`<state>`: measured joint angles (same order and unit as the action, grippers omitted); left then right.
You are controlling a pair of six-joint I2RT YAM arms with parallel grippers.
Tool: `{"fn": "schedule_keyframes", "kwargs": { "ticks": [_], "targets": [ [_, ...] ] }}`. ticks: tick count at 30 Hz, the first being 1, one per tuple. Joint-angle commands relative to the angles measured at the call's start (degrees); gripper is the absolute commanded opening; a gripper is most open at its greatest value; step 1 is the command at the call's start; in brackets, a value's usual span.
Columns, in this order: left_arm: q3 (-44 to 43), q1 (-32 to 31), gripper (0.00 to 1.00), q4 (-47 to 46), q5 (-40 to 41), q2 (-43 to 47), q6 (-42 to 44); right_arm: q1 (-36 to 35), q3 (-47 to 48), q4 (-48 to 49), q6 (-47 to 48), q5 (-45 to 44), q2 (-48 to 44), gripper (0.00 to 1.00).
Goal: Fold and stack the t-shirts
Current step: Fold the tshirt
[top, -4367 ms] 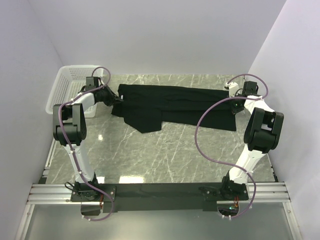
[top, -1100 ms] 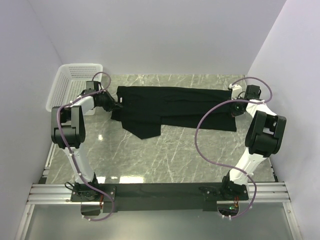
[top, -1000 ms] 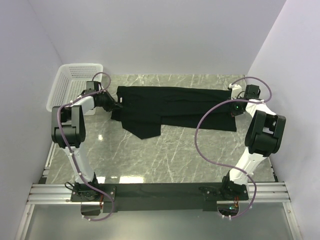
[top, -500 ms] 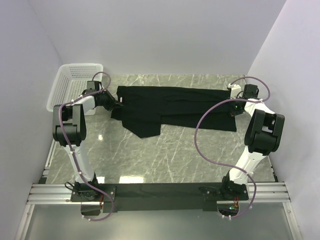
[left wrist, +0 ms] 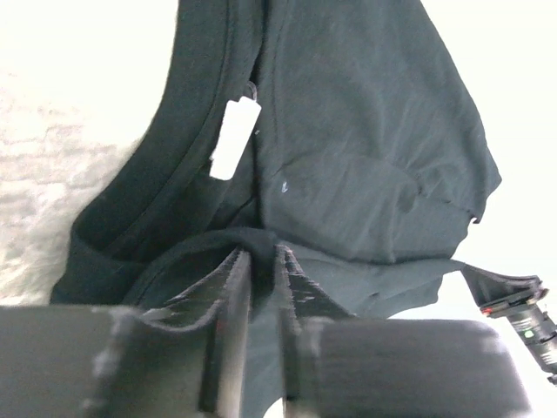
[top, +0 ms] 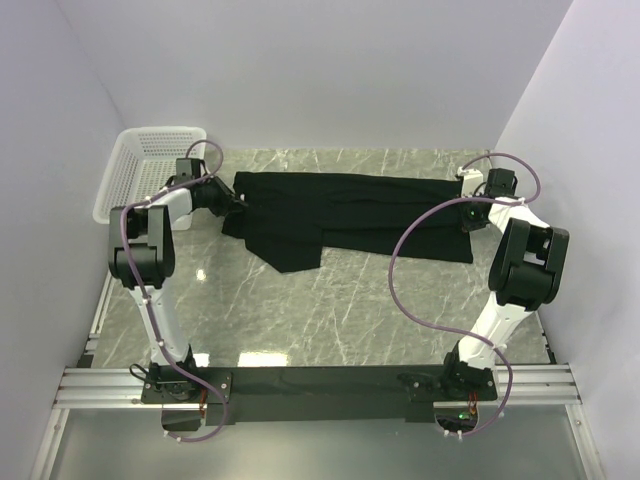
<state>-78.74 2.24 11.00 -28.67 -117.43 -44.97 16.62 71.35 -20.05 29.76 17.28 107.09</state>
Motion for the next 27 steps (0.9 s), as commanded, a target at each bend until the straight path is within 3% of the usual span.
{"fn": "schedule_keyframes", "kwargs": {
  "ticks": [1,2,6,8,14,18,23,27],
  "targets": [
    [-3.17,-0.39,0.24,-1.69,0.71,-0.09,-0.47,-0.45,2.83,2.47,-1.98,-1.02,0.05,0.19],
    [-3.17,-0.48,0.32,-1.86,0.89,0.26,-0.38,-0.54,2.83,2.65,-2.42,-0.67,-0.47,0.30],
    [-3.70,-0.83,0.46,-1.87,2.12,3.51,-0.03,-0.45,2.83,3.44,-5.32,0.65,-3.90,0.48],
    [-3.61,-0.83,0.52,-1.78,3.17,6.23,0.67,-0.62,2.83,3.70,-5.94,1.35,-6.27,0.50],
    [-0.11,-0.83,0.54,1.21,6.51,15.55,6.90,-0.45,2.13,1.96,-5.95,8.61,-12.16,0.52],
    [10.69,-0.83,0.57,2.09,5.20,22.93,9.02,-0.54,-2.77,-2.53,1.78,19.36,-16.73,0.54],
    [26.49,-1.18,0.58,0.86,0.73,31.11,7.18,-0.54,-10.69,-2.88,3.29,21.92,-22.18,0.55],
    [34.34,-3.73,0.58,-2.38,1.33,34.37,4.20,-0.63,-14.57,-3.41,3.46,22.71,-24.81,0.55]
  ]
}}
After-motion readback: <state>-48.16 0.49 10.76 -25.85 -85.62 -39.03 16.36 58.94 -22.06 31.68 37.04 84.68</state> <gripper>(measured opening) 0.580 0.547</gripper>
